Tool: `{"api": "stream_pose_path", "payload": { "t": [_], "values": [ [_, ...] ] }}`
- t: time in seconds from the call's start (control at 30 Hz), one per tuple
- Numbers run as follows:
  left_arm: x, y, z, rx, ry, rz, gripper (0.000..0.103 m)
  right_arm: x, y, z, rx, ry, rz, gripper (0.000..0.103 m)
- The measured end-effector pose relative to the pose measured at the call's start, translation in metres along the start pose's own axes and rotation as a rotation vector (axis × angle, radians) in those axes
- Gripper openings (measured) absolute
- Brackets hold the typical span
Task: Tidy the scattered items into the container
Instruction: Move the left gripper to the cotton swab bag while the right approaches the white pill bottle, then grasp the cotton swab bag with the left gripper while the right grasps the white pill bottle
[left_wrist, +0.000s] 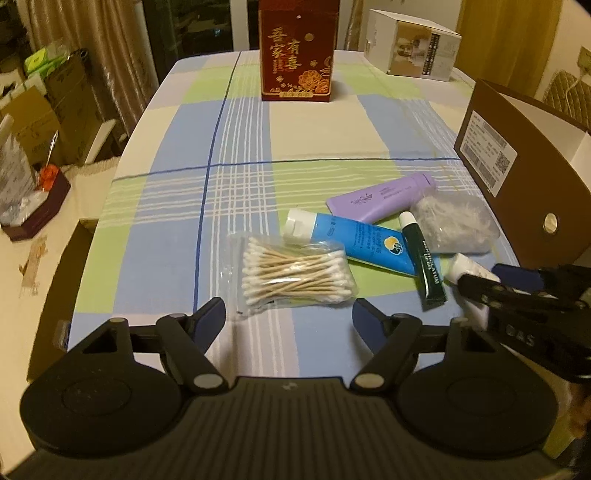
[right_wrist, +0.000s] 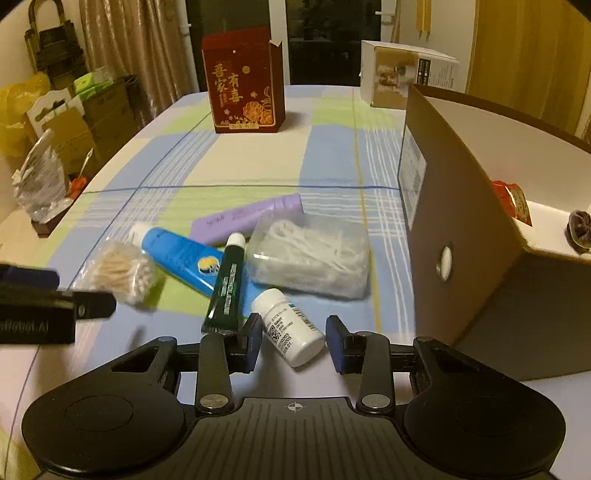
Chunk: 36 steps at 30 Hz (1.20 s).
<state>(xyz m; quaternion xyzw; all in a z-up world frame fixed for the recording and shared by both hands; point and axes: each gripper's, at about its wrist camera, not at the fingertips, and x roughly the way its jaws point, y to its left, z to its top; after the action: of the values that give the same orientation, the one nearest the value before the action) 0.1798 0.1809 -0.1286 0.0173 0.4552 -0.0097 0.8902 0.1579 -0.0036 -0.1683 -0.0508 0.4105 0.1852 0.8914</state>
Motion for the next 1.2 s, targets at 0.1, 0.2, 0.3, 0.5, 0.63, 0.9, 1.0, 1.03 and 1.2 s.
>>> {"api": "stream_pose_path", "payload": {
  "t": [0.1,0.2,0.3,0.5,0.63,0.9,1.0,1.03,1.2],
  "values": [
    [0.002,-0.003,0.001,0.04,-0.013,0.01,0.071,-0.005,-0.008,-0.003,0.0,0.007,0.004,0.04],
    [0.003,-0.009,0.002,0.111,-0.04,0.014,0.071,-0.007,-0.014,-0.003,0.005,0.017,0.007,0.04],
    [0.006,-0.018,0.003,0.22,-0.071,0.013,0.071,-0.011,-0.018,-0.006,0.005,0.026,0.021,0.04],
    [0.022,-0.028,0.005,0.364,-0.094,0.0,0.071,-0.017,-0.023,-0.011,-0.012,0.026,0.039,0.04],
    [0.037,-0.026,0.006,0.377,-0.052,-0.056,0.063,-0.017,-0.024,-0.011,-0.018,0.032,0.047,0.04],
    [0.02,-0.023,-0.003,0.305,0.022,-0.114,0.056,-0.015,-0.026,-0.02,-0.079,0.052,0.028,0.039],
    [0.019,-0.022,-0.004,0.293,0.03,-0.107,0.058,-0.021,-0.025,-0.018,-0.097,0.025,0.028,0.041],
    [0.02,-0.022,-0.004,0.294,0.032,-0.104,0.058,-0.022,-0.022,-0.018,-0.116,0.018,0.029,0.053],
    [0.019,-0.025,-0.006,0.319,0.047,-0.094,0.047,-0.024,-0.014,-0.016,-0.156,-0.014,0.042,0.068]
  ]
}}
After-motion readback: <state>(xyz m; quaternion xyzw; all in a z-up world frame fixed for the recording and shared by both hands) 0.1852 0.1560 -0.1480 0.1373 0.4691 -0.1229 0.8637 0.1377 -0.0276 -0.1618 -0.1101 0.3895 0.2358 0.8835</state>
